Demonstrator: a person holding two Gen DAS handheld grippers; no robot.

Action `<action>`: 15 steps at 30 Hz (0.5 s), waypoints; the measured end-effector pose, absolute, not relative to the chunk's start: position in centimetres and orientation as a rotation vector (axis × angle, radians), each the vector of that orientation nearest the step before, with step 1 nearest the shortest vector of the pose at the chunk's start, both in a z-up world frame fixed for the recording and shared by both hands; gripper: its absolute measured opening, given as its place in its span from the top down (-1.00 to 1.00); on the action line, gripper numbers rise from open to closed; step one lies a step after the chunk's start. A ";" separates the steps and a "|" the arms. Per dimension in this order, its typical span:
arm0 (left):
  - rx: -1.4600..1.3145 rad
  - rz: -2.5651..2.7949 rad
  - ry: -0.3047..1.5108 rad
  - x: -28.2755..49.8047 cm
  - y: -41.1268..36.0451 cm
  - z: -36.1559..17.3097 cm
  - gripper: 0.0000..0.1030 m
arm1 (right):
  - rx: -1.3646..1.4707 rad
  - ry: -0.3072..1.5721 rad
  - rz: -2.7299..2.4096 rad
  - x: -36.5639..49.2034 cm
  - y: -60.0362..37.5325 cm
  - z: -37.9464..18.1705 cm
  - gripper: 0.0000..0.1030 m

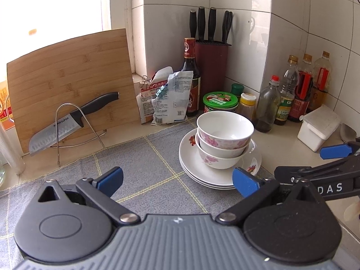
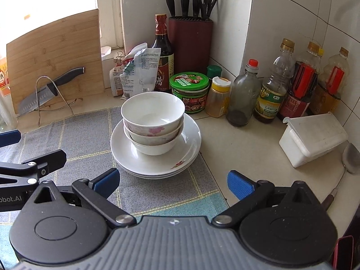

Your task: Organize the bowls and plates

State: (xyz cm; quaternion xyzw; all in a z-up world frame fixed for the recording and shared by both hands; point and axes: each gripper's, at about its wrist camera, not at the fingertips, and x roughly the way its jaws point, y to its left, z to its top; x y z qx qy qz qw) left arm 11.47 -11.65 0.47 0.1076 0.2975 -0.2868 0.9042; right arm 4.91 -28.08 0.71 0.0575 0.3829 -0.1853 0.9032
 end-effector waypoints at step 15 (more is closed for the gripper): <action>0.226 -0.562 0.650 11.7 -11.3 0.0 -0.99 | 0.132 0.806 -0.390 5.2 -28.0 0.4 -1.00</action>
